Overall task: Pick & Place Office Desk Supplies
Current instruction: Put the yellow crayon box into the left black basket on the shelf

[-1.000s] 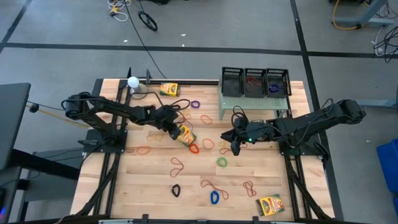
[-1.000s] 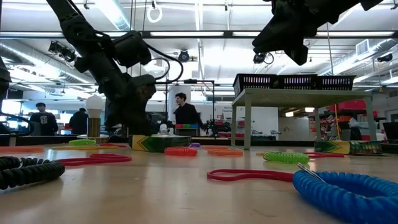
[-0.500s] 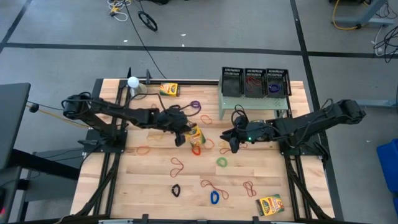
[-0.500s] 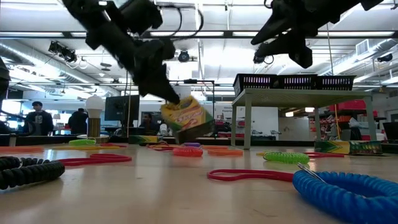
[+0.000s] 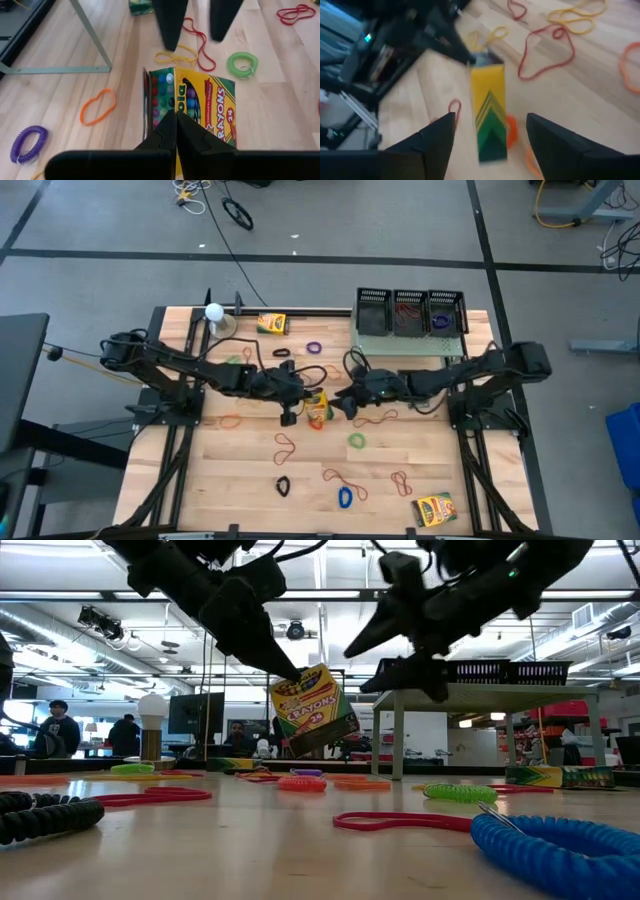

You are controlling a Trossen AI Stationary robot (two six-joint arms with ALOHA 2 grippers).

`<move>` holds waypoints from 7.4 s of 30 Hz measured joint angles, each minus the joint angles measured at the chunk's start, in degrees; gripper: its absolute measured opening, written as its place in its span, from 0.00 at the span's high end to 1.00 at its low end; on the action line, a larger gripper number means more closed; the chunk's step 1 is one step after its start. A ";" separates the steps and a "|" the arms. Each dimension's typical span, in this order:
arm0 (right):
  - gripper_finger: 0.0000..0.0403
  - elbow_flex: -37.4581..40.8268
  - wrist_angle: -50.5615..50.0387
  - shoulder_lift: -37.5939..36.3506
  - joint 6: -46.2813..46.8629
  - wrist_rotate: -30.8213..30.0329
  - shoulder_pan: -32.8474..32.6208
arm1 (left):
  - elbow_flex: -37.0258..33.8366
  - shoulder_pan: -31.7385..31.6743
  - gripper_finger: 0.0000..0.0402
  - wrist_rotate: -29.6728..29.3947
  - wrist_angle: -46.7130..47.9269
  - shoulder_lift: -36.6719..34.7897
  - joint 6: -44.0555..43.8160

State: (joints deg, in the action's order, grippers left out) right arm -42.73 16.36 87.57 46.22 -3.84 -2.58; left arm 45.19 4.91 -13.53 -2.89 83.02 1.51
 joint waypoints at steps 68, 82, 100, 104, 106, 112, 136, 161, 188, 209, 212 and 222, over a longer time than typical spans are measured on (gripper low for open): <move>0.72 -0.17 14.66 -10.42 -17.65 -1.83 2.17 | -11.59 -11.68 0.40 20.95 -31.50 -15.04 -33.46; 0.72 -0.17 16.55 -10.40 -16.86 -1.72 2.17 | -6.45 -11.24 0.47 24.32 -32.82 -8.40 -26.13; 0.54 -0.19 6.17 -15.04 -15.24 -5.19 2.90 | -6.19 -14.02 0.70 28.14 -28.49 -9.49 -23.17; 0.43 -0.82 -4.62 -21.58 -15.42 -6.96 3.84 | -6.19 -15.18 0.69 28.20 -23.12 -10.93 -20.05; 0.39 -3.48 -12.94 -23.57 -16.73 -7.11 4.55 | -6.09 -15.16 0.69 27.81 -19.46 -11.15 -18.28; 0.34 -18.57 -35.31 -18.68 -26.01 -1.10 7.89 | -1.76 -14.69 0.69 25.00 -9.67 -10.45 -11.12; 0.51 -45.93 -55.97 6.74 -44.14 16.91 13.50 | 2.08 -14.76 0.69 19.55 -5.58 -9.42 -6.19; 0.78 -65.78 -80.23 4.31 -65.59 10.12 37.64 | 2.03 -21.08 0.40 23.65 -5.69 -11.62 -14.81; 0.77 -65.21 -83.65 14.14 -86.10 5.60 45.58 | 2.01 -19.87 0.46 22.56 -5.59 -11.13 -16.75; 0.77 -65.21 -83.51 14.13 -86.12 6.95 45.58 | 2.01 -19.87 0.46 22.56 -5.45 -11.08 -16.75; 0.75 -65.21 -83.49 14.33 -86.60 5.94 45.58 | 2.01 -19.82 0.46 22.56 -5.43 -11.08 -17.06; 0.63 -65.21 -82.56 14.89 -86.09 4.55 45.53 | 2.01 -16.98 0.46 21.09 -5.40 -11.08 -17.04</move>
State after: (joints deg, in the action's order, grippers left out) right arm -107.94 -66.20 102.45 -39.86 0.72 42.95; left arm 47.20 -12.07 7.56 -8.29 71.94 -15.54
